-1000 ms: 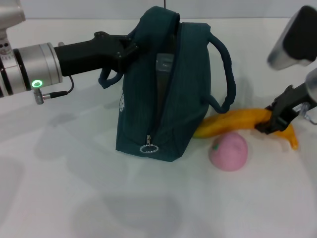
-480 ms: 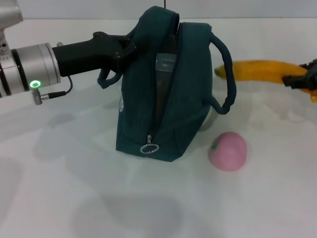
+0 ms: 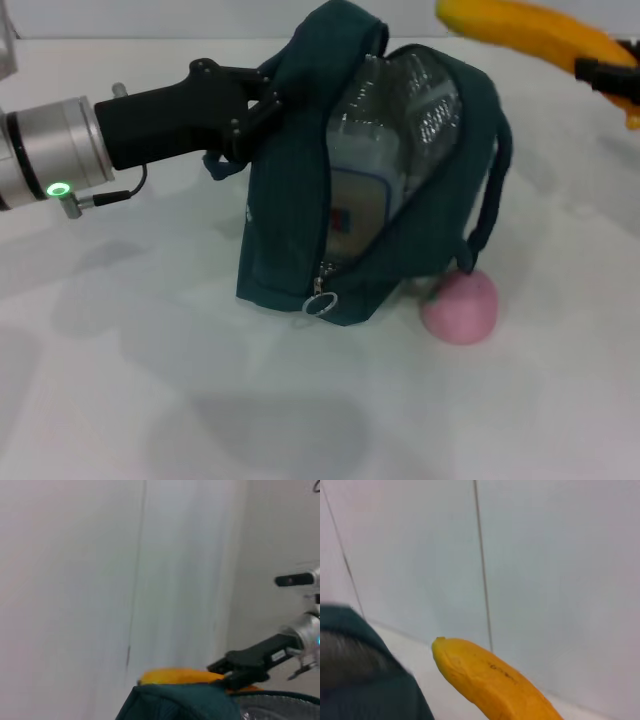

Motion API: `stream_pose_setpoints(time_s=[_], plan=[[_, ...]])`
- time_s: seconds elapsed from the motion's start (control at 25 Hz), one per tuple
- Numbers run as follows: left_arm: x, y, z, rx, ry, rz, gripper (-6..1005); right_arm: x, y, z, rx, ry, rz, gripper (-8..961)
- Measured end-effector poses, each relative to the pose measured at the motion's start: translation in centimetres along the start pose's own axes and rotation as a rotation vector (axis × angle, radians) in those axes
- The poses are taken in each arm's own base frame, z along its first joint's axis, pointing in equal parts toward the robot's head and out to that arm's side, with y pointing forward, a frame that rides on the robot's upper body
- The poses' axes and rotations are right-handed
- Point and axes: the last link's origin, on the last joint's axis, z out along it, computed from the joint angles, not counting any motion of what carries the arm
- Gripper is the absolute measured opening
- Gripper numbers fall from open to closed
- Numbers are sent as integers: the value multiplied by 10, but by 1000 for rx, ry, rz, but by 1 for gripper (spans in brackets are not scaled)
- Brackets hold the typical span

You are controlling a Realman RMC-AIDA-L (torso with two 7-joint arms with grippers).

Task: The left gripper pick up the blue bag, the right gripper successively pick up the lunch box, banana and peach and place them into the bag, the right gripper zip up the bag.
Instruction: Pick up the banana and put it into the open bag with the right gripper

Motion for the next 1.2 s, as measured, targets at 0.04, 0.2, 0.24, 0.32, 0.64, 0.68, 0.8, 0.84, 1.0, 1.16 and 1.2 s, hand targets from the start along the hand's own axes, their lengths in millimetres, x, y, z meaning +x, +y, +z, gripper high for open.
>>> stream_pose_setpoints(time_s=[0.04, 0.2, 0.24, 0.32, 0.64, 0.68, 0.8, 0.84, 1.0, 1.16, 1.2], plan=[[0, 1, -1, -5, 6, 4, 34, -4, 2, -1, -24, -39, -9, 460], [2, 3, -4, -18, 17, 6, 34, -18, 15, -2, -114, -134, -54, 460], [2, 2, -5, -18, 17, 5, 34, -23, 19, -3, -141, -158, -70, 460], [2, 2, -5, -17, 16, 5, 34, -29, 27, -5, -186, -181, -114, 461], [1, 2, -6, -8, 13, 9, 35, -51, 54, -13, -312, -244, -385, 461], [1, 2, -6, -8, 12, 9, 35, -53, 58, -14, -334, -251, -436, 461], [0, 2, -7, -5, 12, 7, 35, -58, 66, -20, -363, -267, -565, 461], [0, 2, -7, -5, 11, 6, 35, -61, 68, -22, -362, -269, -609, 461], [-2, 2, -9, -1, 10, 1, 35, -69, 72, -28, -343, -263, -742, 461], [-1, 2, -11, 0, 10, -1, 35, -74, 72, -29, -317, -221, -826, 461], [0, 1, -11, 0, 10, -2, 35, -74, 72, -29, -313, -212, -838, 461]])
